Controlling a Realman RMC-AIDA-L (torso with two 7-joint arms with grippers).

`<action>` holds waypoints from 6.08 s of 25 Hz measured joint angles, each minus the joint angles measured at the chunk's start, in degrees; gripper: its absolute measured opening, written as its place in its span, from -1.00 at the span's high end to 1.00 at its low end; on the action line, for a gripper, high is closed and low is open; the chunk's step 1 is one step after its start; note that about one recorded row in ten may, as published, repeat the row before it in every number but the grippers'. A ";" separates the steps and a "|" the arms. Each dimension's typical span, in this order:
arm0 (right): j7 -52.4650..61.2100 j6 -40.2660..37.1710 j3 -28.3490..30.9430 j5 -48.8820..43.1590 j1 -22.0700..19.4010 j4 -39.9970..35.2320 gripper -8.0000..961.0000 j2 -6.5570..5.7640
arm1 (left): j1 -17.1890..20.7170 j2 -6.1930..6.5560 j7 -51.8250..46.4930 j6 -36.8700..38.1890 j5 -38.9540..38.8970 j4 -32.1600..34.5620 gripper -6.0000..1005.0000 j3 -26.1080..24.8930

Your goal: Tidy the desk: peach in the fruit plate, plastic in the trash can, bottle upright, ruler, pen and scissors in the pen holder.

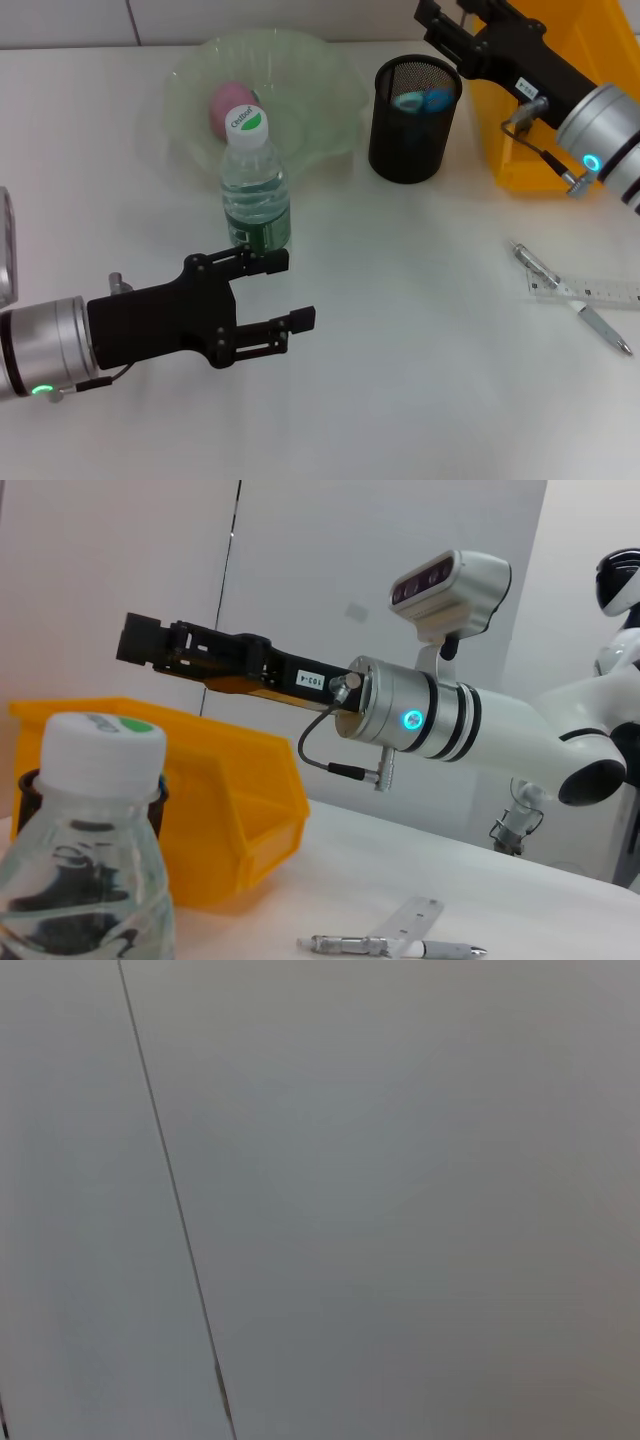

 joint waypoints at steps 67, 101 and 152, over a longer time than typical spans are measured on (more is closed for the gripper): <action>34.04 -27.15 -2.89 -113.39 0.17 -54.98 -0.34 -3.69 | -1.83 -0.51 -1.61 1.41 -2.92 -2.43 -0.50 -3.02; 32.14 -20.91 -5.77 -113.67 2.11 -49.16 0.14 -2.39 | -2.08 -0.59 -1.42 0.52 -4.70 -3.87 -0.50 -3.08; -2.21 1.67 22.02 -22.50 4.56 0.58 0.16 0.06 | 3.30 0.68 1.54 8.48 -4.16 0.62 -0.50 -2.45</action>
